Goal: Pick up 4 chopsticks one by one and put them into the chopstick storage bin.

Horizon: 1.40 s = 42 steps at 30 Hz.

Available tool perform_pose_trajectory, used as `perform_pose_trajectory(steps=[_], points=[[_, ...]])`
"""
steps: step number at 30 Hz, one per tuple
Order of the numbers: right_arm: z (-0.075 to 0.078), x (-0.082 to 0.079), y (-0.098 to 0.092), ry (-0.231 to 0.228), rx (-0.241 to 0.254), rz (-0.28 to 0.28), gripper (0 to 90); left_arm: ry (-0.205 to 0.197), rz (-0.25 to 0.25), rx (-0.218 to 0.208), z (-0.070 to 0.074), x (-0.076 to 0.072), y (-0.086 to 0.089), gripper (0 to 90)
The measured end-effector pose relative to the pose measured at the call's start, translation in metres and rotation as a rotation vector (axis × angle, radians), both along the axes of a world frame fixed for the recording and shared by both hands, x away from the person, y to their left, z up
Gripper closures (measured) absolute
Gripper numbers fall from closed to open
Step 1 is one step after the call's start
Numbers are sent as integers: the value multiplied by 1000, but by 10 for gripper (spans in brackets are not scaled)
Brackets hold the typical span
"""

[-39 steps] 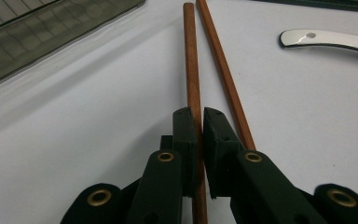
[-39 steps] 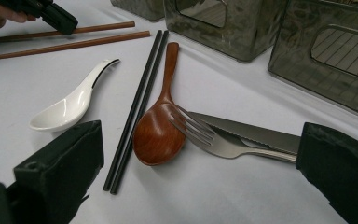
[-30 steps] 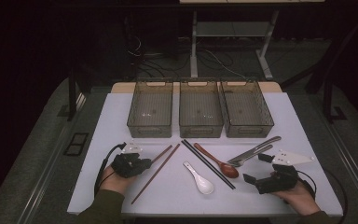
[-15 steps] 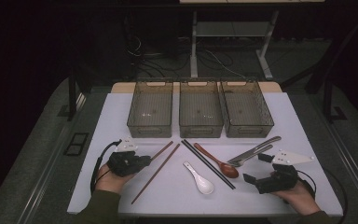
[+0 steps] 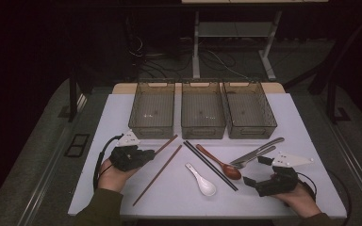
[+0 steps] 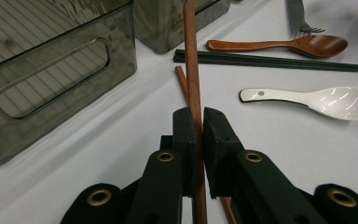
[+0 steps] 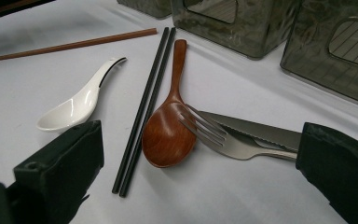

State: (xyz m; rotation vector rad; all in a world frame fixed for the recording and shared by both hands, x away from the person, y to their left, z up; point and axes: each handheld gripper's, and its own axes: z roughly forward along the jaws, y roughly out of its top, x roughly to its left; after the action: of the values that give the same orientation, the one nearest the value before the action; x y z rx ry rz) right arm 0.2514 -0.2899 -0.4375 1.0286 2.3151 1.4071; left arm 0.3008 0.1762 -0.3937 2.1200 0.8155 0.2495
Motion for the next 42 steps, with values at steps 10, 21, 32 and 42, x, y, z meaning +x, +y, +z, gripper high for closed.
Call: perform_pose_trajectory(steps=[10,21,32,42], points=[[0,0,-1,2,9,-5,11,-13,10,-35,8,9,-4,833],[1,0,-2,4,16,-11,11,-34,36,-97,21,29,-3,834],[1,1,-4,4,18,-17,11,-26,51,-115,26,54,-11,834],[1,0,-5,3,25,-18,11,-11,96,-73,32,82,-18,837]])
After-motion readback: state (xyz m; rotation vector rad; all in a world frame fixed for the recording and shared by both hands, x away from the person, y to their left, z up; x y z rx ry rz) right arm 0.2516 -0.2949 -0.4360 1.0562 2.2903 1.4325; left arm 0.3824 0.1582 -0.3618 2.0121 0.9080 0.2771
